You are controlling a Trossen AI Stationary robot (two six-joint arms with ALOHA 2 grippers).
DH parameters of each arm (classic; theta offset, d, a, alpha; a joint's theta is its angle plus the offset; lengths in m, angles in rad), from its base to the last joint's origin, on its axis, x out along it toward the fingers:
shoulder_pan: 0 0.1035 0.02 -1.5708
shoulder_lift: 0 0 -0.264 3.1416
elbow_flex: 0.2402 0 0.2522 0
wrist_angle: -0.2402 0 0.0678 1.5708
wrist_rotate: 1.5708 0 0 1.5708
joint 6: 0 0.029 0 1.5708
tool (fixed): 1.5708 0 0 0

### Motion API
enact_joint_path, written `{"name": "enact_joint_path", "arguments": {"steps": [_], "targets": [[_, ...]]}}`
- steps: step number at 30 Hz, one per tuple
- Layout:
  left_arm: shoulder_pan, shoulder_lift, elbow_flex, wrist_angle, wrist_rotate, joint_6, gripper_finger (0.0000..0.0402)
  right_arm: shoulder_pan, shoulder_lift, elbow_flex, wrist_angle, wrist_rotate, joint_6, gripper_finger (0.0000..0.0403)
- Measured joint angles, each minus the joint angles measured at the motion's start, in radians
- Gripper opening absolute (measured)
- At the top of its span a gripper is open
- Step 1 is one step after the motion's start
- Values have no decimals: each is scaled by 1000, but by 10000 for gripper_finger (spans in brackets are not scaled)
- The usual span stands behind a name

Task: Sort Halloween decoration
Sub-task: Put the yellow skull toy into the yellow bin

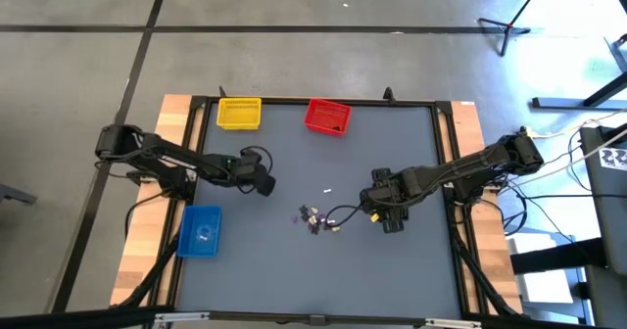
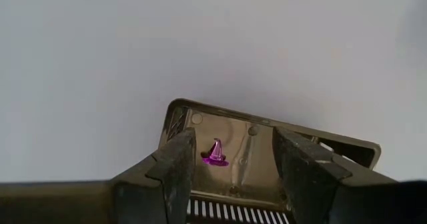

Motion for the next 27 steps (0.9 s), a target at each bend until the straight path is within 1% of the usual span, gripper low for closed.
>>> {"name": "enact_joint_path", "arguments": {"steps": [8, 11, 21, 27], "targets": [[-45, 29, 2, 1, -52, -22, 125, 0, 0, 0, 0, 0, 0, 198], [-49, 29, 2, 0, -54, -22, 112, 0, 0, 0, 0, 0, 0, 198], [-50, 28, 2, 1, -50, -22, 47, 0, 0, 0, 0, 0, 0, 198], [-50, 27, 2, 1, -47, -22, 40, 0, 0, 0, 0, 0, 0, 198]]}}
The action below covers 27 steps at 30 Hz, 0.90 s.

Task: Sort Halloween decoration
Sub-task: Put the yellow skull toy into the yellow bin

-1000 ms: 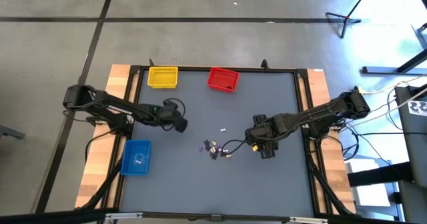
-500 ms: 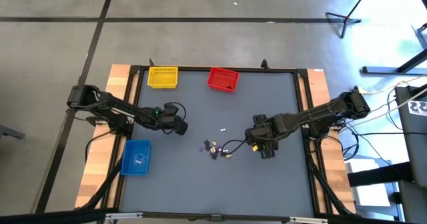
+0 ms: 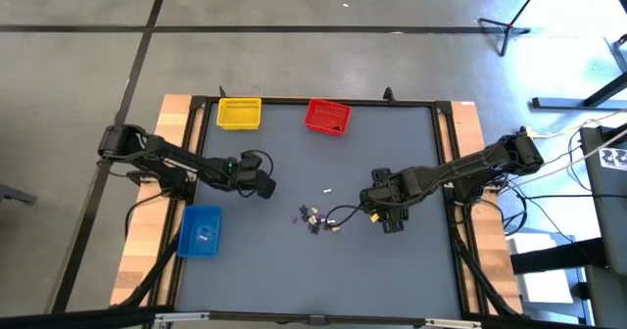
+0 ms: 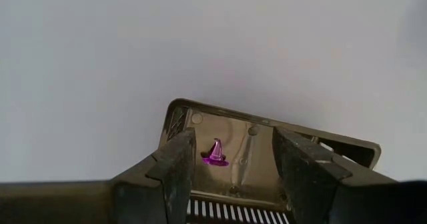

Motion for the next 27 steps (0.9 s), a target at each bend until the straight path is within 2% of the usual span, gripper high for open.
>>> {"name": "enact_joint_path", "arguments": {"steps": [16, 21, 27], "targets": [[0, -32, -2, -4, 25, 3, 40, 0, 0, 0, 0, 0, 0, 198], [20, -88, 15, -12, 45, 14, 40, 0, 0, 0, -1, 0, 0, 198], [104, -194, 48, -12, 64, 121, 41, 0, 0, 0, 0, 0, 0, 198]]}}
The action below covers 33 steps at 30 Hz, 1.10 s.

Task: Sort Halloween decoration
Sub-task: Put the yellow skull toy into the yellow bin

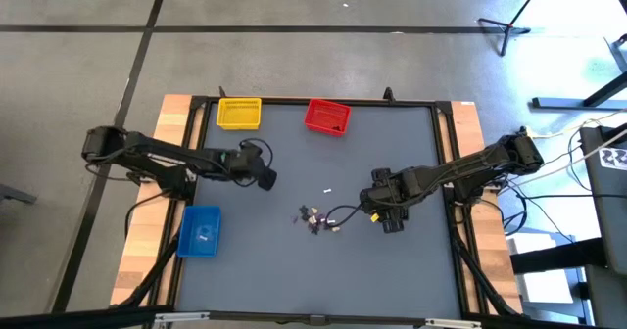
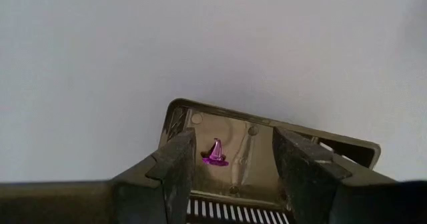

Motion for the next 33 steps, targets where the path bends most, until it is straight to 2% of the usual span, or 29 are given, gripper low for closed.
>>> {"name": "enact_joint_path", "arguments": {"steps": [9, 15, 19, 26, 33], "targets": [[245, -140, 36, 2, -61, 180, 42, 0, 0, 0, 6, 0, 0, 198], [446, -152, 36, 0, -40, 244, 43, 0, 0, 0, 7, 0, 0, 198], [543, -144, 36, 1, -8, 330, 43, 0, 0, 0, 8, 0, 0, 198], [646, -142, 36, 4, -7, 454, 44, 0, 0, 0, 8, 0, 0, 198], [685, -98, 36, 4, -5, 486, 44, 0, 0, 0, 7, 0, 0, 198]]}}
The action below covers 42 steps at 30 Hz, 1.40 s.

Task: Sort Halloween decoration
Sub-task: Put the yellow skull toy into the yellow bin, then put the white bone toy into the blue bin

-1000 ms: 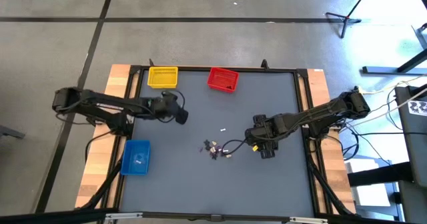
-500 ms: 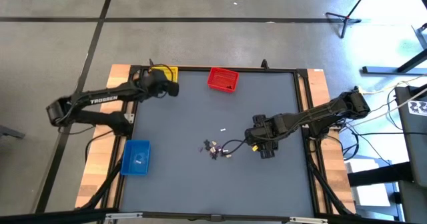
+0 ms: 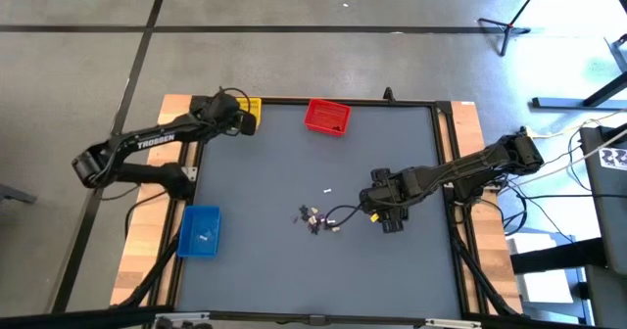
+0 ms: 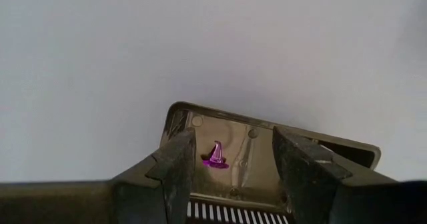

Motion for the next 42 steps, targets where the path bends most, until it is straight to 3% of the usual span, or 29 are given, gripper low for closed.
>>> {"name": "enact_joint_path", "arguments": {"steps": [4, 13, 19, 26, 32, 42], "targets": [[18, 18, 0, 0, 1, 0, 52, 0, 0, 0, 0, 0, 0, 198], [58, 29, 0, 0, -11, -1, 111, 0, 0, 0, 2, 0, 0, 198], [69, 29, 0, 0, -10, -9, 125, 0, 0, 0, 25, 0, -1, 198], [66, 15, -1, 0, 192, 1, 124, 0, 0, 0, 97, 0, -115, 198], [7, 15, -1, 0, 336, -31, 124, 0, 0, 0, 293, 0, -237, 198], [-217, 15, -1, 24, 338, -56, 124, -8, 2, 0, 491, 0, -377, 198]]}}
